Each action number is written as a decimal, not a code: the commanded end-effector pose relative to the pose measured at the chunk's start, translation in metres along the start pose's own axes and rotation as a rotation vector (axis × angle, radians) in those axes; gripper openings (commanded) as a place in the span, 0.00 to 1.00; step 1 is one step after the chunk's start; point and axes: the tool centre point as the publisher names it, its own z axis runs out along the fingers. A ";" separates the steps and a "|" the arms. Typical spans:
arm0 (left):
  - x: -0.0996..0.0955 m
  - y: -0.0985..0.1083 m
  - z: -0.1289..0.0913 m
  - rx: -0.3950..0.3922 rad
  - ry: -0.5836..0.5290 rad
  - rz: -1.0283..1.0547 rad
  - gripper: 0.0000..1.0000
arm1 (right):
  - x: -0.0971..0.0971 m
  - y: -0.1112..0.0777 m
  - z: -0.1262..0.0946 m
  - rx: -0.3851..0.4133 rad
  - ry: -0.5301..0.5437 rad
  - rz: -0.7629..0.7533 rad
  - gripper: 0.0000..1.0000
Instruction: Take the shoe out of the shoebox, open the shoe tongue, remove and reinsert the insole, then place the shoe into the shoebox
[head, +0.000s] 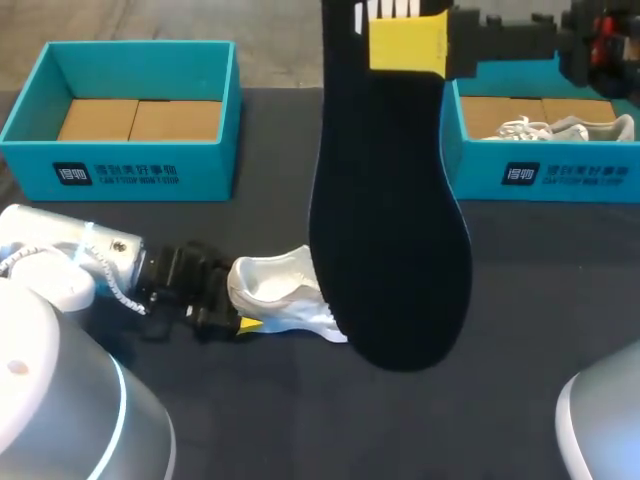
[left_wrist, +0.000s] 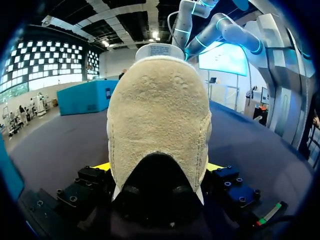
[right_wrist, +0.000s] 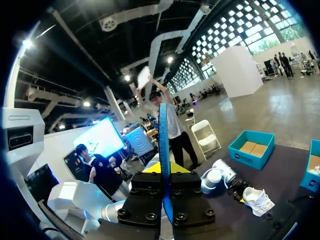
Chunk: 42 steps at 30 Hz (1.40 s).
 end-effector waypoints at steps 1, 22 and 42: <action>0.001 -0.002 0.001 0.017 -0.040 -0.012 1.00 | 0.000 -0.009 0.003 -0.014 0.005 0.002 0.00; -0.005 -0.005 0.019 -0.035 -0.018 -0.077 0.65 | 0.000 -0.009 0.003 -0.014 0.005 0.002 0.00; -0.018 -0.007 0.010 -0.013 -0.103 -0.135 1.00 | 0.000 -0.009 0.003 -0.014 0.005 0.002 0.00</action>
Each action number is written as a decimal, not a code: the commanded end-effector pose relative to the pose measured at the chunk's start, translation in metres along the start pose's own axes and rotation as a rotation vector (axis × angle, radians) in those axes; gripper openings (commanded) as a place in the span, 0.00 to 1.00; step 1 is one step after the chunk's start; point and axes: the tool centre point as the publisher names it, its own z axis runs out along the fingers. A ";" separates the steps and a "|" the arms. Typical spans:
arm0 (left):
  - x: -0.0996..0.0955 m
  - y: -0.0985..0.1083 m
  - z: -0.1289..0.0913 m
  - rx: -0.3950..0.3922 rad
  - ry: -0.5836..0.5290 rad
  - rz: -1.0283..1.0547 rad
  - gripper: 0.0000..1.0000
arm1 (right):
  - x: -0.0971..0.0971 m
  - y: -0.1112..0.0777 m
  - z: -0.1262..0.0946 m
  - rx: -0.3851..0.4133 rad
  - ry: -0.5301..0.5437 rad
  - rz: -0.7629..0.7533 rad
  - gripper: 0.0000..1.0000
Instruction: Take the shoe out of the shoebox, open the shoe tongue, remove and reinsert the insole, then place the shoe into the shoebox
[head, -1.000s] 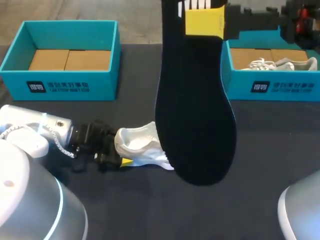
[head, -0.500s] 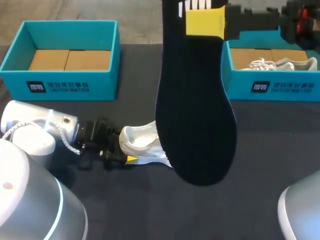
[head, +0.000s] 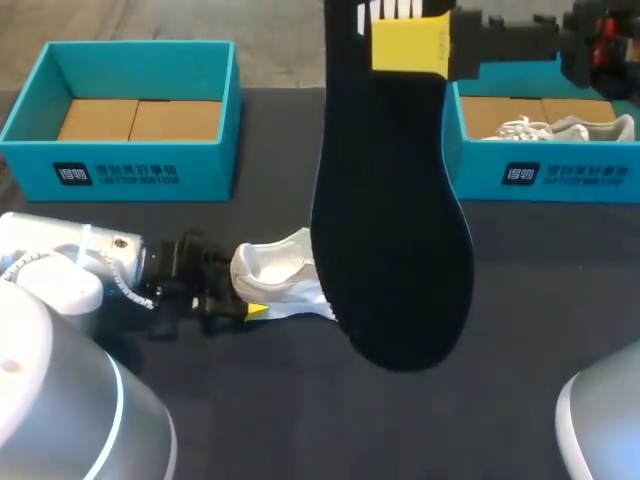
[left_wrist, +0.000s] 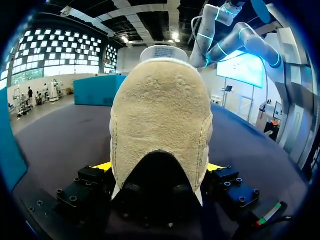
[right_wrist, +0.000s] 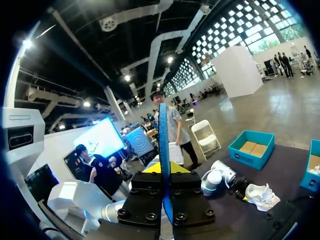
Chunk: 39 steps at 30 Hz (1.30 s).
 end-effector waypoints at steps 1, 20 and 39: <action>0.005 -0.006 0.008 -0.034 0.002 0.001 1.00 | 0.001 -0.008 0.004 -0.014 0.004 0.002 0.00; 0.002 -0.010 0.015 -0.064 0.030 0.007 1.00 | 0.001 -0.008 0.004 -0.014 0.004 0.002 0.00; -0.003 -0.025 0.023 -0.017 0.042 0.025 1.00 | 0.001 -0.008 0.004 -0.014 0.004 0.002 0.00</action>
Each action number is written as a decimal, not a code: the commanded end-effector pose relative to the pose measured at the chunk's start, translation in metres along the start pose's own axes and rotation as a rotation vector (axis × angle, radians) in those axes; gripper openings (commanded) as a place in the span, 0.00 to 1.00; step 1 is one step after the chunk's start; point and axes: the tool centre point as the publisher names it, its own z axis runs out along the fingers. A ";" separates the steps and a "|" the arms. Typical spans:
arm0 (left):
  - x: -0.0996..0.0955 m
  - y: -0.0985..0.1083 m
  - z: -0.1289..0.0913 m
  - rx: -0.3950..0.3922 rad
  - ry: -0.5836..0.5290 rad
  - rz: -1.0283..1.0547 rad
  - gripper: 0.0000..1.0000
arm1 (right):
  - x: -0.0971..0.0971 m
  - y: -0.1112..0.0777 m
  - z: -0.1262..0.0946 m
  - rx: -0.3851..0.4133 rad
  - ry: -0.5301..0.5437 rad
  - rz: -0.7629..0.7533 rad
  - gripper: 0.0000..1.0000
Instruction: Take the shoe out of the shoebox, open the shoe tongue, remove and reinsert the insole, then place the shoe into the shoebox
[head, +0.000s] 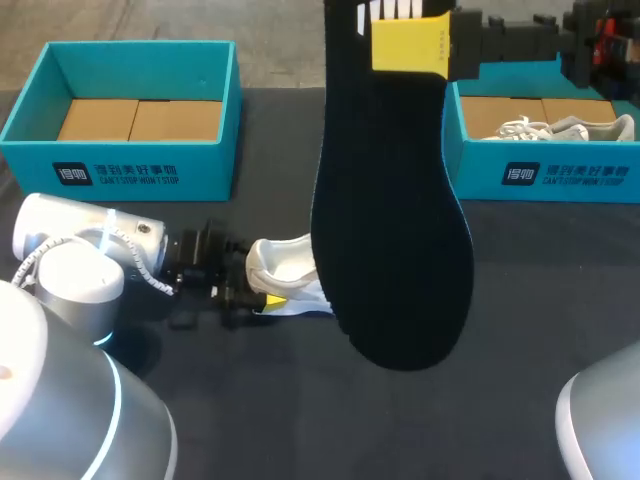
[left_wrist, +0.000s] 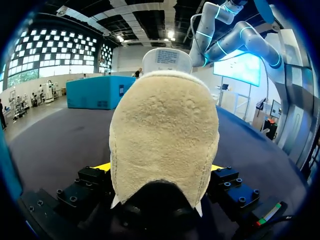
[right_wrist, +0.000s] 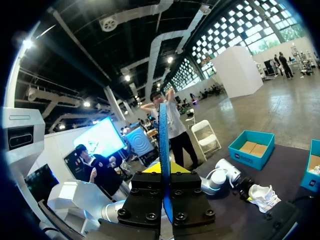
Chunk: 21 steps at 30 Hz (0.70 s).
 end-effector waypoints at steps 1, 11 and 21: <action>0.005 -0.006 -0.003 0.002 -0.002 0.009 1.00 | 0.001 -0.008 0.004 -0.013 0.004 0.002 0.00; 0.009 -0.003 -0.019 -0.012 -0.011 0.017 1.00 | 0.001 -0.008 0.004 -0.013 0.004 0.002 0.00; 0.016 -0.006 -0.038 -0.039 -0.020 0.020 1.00 | 0.001 -0.008 0.004 -0.013 0.004 0.002 0.00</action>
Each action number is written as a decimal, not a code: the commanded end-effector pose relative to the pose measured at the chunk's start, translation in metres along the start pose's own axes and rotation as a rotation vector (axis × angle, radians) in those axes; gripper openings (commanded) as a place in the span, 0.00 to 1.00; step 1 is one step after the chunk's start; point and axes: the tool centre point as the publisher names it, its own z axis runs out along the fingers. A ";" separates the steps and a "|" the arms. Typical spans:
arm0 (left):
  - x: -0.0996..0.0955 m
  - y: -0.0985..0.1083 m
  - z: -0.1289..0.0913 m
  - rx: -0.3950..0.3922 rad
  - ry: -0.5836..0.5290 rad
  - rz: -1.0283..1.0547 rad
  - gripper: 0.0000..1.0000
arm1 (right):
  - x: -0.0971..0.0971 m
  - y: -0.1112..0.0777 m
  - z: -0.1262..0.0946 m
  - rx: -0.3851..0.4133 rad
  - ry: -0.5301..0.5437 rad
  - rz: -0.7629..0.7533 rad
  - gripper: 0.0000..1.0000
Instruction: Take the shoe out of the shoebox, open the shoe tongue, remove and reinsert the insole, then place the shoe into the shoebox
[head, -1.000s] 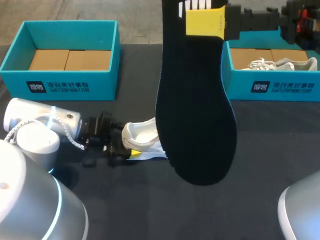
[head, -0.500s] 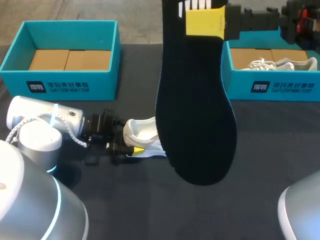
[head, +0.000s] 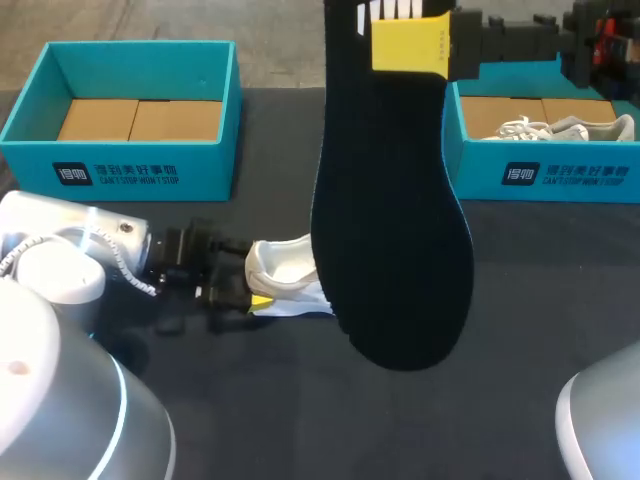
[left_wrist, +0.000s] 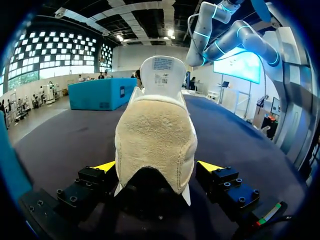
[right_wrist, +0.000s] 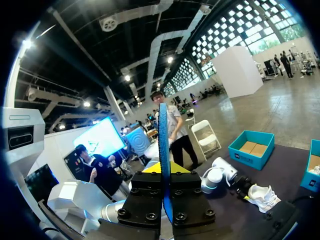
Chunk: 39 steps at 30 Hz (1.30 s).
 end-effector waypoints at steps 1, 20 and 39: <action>0.008 -0.005 -0.014 -0.024 -0.008 0.008 1.00 | 0.001 -0.008 0.004 -0.013 0.004 0.002 0.00; 0.015 -0.005 -0.052 -0.135 -0.065 -0.038 1.00 | 0.001 -0.008 0.004 -0.013 0.004 0.002 0.00; 0.028 -0.038 -0.092 -0.419 -0.049 -0.034 1.00 | 0.001 -0.008 0.004 -0.013 0.004 0.002 0.00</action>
